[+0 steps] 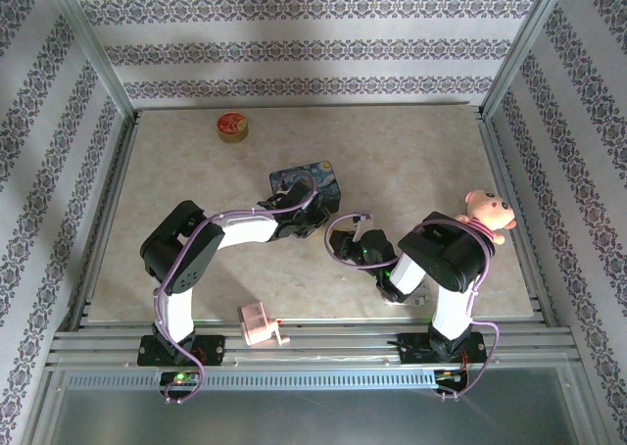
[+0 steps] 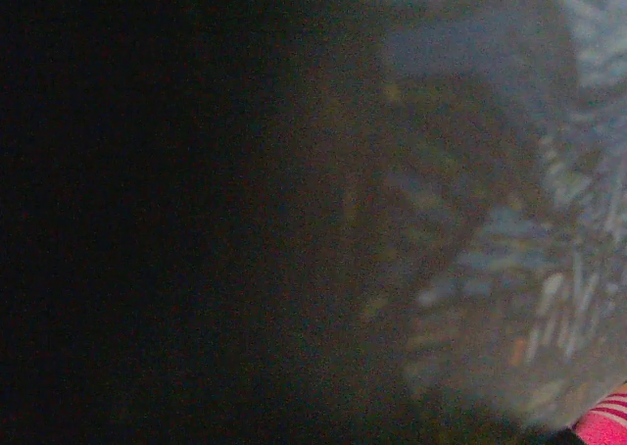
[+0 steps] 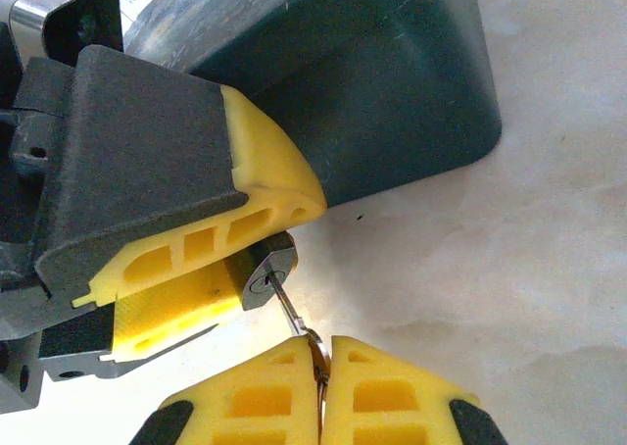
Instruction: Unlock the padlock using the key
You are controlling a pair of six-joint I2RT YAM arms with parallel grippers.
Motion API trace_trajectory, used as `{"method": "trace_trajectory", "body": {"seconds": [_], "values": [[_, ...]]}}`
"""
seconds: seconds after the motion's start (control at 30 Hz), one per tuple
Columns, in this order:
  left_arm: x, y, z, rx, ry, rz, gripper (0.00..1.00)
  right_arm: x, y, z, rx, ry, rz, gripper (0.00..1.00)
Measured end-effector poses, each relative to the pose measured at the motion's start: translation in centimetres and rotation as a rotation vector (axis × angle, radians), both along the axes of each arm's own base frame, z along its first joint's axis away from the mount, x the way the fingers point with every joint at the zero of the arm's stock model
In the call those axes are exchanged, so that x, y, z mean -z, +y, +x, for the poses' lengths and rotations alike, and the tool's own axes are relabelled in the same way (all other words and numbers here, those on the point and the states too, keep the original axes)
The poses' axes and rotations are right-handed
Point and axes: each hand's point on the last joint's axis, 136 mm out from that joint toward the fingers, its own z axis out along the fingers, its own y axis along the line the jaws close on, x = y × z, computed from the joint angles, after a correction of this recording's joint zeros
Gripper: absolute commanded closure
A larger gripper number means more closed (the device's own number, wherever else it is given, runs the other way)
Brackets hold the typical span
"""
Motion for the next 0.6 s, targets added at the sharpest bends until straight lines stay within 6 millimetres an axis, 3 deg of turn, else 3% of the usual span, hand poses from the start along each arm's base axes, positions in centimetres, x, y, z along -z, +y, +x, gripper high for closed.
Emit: {"method": "trace_trajectory", "body": {"seconds": [0.6], "values": [[0.2, 0.4, 0.5, -0.027, -0.008, 0.005, 1.00, 0.2, 1.3, 0.1, 0.004, 0.067, 0.049, 1.00]]}}
